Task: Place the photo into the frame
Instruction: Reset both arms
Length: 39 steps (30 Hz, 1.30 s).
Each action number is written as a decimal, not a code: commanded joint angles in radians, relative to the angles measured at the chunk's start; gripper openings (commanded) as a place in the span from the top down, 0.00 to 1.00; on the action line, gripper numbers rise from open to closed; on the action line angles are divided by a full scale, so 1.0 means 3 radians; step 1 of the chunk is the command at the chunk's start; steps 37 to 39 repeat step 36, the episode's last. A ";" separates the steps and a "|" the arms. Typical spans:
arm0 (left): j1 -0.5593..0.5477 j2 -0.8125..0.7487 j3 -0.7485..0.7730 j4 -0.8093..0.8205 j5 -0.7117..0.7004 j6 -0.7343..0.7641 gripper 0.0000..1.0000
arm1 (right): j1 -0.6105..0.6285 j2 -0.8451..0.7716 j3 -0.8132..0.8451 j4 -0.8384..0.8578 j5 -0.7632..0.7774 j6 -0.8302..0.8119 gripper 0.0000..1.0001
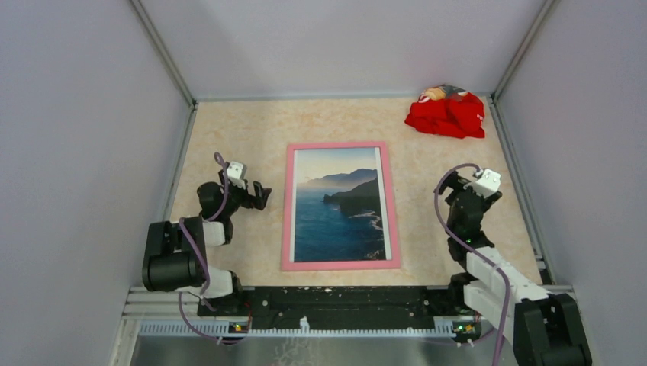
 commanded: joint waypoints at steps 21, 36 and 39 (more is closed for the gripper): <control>-0.0354 0.0342 -0.0015 0.0873 -0.0939 0.0017 0.01 | -0.0334 0.1877 0.0016 0.2267 -0.0821 -0.0676 0.01; -0.0429 0.0336 0.0014 0.0806 -0.1090 0.0036 0.01 | -0.0334 0.1872 0.0015 0.2261 -0.0826 -0.0672 0.01; -0.0429 0.0336 0.0014 0.0806 -0.1090 0.0036 0.01 | -0.0334 0.1872 0.0015 0.2261 -0.0826 -0.0672 0.01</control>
